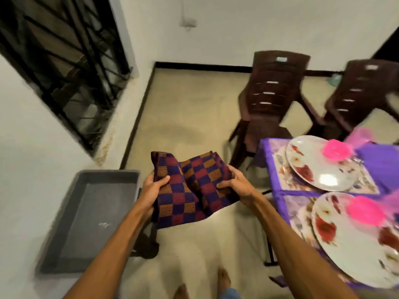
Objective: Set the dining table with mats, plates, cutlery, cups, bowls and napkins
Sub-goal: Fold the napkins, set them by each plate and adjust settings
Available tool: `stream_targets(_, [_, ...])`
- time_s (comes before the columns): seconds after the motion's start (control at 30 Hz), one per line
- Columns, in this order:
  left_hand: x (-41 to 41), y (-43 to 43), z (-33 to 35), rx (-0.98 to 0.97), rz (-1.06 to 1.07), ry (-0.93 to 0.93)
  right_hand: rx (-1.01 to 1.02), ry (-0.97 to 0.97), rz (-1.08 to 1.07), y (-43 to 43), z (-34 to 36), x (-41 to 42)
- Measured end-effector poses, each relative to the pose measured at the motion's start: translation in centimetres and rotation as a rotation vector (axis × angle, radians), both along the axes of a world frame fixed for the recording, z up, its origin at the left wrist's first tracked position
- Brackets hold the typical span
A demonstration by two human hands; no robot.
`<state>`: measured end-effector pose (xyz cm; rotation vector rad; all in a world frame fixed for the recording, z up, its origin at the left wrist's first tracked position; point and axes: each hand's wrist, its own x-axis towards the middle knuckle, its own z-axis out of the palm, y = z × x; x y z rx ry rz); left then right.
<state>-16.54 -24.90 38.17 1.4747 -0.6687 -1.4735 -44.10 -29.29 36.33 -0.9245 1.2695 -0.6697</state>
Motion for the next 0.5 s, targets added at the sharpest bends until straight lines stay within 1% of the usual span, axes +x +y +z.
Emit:
stream_targets(0.1, [-6.8, 0.5, 0.8, -0.012, -0.125, 0.011, -0.097, -0.001, -0.139, 4.1, 1.2, -7.4])
stream_targets(0.23, [-16.1, 1.4, 1.2, -0.014, -0.279, 0.055, -0.12, -0.056, -0.312, 10.1, 2.6, -17.2])
stream_targets(0.5, [-35.6, 4.6, 1.0, -0.001, -0.489, 0.095, -0.16, -0.123, -0.506, 20.8, 3.6, -36.1])
